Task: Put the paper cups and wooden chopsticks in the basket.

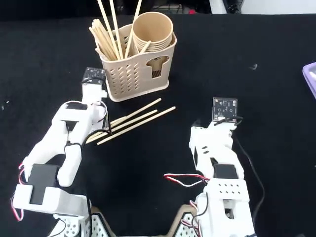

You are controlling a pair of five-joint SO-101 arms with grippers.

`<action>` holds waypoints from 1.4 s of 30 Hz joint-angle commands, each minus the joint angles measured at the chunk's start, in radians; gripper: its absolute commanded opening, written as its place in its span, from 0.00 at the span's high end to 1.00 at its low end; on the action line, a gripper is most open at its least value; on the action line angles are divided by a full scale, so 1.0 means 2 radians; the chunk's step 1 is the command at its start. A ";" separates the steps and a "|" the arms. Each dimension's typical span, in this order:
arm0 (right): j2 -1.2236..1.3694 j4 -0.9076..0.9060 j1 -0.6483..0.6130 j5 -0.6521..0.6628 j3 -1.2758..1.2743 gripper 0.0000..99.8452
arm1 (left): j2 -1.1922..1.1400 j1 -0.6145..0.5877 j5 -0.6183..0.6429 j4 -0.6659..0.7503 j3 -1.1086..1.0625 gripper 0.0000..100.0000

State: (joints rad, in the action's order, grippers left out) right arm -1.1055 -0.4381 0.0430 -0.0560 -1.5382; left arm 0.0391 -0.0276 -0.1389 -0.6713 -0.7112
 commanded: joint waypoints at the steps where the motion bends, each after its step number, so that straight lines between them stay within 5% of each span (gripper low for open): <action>1: -0.010 0.013 -0.008 -0.005 0.019 0.85 | 0.002 0.012 -0.032 -0.044 0.013 0.87; 16: -0.010 0.013 -0.008 -0.005 0.019 0.85 | 0.002 0.033 -0.093 -0.083 0.063 0.87; 25: -0.010 0.013 -0.031 -0.004 0.017 0.85 | 0.114 0.054 -0.157 -0.176 0.063 0.87; 32: -0.010 0.013 -0.034 -0.004 0.017 0.85 | 0.175 0.074 -0.223 -0.149 -0.028 0.86; 42: -0.010 0.012 -0.034 -0.004 0.016 0.85 | 0.097 0.074 -0.236 -0.052 -0.061 0.86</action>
State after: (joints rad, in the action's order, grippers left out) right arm -1.1055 -0.4381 -0.0092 -0.0560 -1.5382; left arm 0.2647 0.1089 -0.6022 -0.7986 -0.8677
